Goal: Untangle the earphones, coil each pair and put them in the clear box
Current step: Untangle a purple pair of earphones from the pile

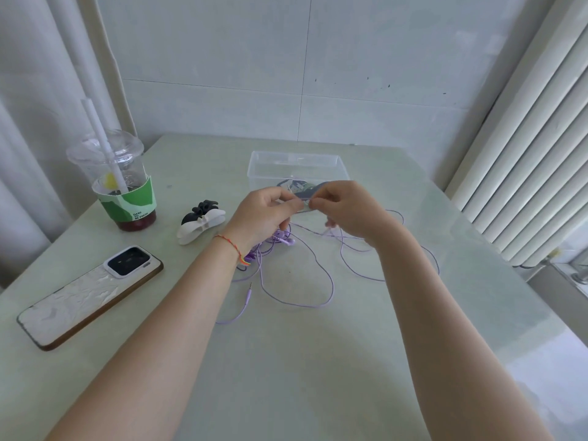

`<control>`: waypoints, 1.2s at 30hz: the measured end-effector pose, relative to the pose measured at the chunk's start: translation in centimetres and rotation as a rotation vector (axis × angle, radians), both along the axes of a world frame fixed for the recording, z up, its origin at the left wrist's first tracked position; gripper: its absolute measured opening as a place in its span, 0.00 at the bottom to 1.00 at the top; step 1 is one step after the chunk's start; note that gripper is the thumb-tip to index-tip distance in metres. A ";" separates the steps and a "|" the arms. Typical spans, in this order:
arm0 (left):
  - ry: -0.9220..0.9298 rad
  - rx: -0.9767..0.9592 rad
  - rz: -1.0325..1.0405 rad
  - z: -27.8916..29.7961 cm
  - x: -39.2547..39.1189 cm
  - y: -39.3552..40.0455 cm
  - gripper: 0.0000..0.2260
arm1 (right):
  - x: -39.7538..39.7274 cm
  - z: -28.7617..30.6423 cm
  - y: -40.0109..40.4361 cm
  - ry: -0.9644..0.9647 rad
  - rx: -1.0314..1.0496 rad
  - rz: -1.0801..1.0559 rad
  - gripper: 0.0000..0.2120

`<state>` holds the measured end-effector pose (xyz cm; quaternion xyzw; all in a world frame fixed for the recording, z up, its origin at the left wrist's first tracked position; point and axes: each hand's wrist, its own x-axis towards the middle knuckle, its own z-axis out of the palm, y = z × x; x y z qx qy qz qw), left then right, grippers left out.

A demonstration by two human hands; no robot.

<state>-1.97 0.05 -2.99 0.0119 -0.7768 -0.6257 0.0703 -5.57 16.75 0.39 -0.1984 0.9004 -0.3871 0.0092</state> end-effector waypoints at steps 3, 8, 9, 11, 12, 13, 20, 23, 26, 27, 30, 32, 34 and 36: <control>-0.040 -0.089 -0.003 -0.1 -0.1 -0.5 0.04 | -1.0 -0.2 0.4 0.091 -0.123 -0.223 0.06; 0.003 -0.340 0.050 -1.3 -0.7 -1.9 0.03 | -1.6 -0.4 1.1 0.151 -0.335 -0.467 0.10; 0.020 -0.385 0.079 -1.6 -0.9 -2.1 0.03 | -1.6 -0.4 1.2 0.168 -0.370 -0.494 0.10; 0.035 -0.433 0.136 -2.0 -1.2 -2.6 0.05 | -1.6 -0.5 1.3 0.196 -0.441 -0.543 0.10; 0.034 -0.444 0.166 -2.2 -1.2 -2.7 0.06 | -1.6 -0.4 1.5 0.208 -0.479 -0.571 0.10; 0.038 -0.454 0.200 -2.3 -1.3 -2.8 0.06 | -1.6 -0.4 1.7 0.218 -0.515 -0.601 0.10; 0.163 -0.124 0.294 -1.2 -1.2 -2.5 0.12 | -2.6 -0.7 2.9 -0.015 -0.290 -0.500 0.09; 0.195 -0.008 0.229 -0.3 -0.7 -2.0 0.12 | -2.7 -1.4 2.5 -0.161 -0.184 -0.414 0.10; 0.194 -0.026 0.169 -0.1 -0.4 -1.9 0.11 | -2.4 -1.4 2.1 -0.054 -0.138 -0.386 0.10; 0.183 -0.060 0.145 -0.1 -0.4 -1.8 0.10 | -2.1 -1.1 2.0 -0.007 -0.130 -0.372 0.12; 0.135 -0.158 0.049 -0.3 -0.3 -1.5 0.10 | -1.3 -0.4 1.3 0.093 -0.166 -0.276 0.16; 0.097 -0.194 -0.023 -0.3 -0.3 -1.1 0.09 | -0.9 -0.4 0.4 0.127 -0.178 -0.149 0.21; 0.065 -0.230 -0.077 -0.3 -0.2 -0.8 0.09 | 0.0 -0.8 -0.8 0.080 -0.152 -0.006 0.25; 0.048 -0.251 -0.106 -0.2 0.0 -0.5 0.10 | 0.7 -1.3 -1.8 0.048 -0.081 0.122 0.24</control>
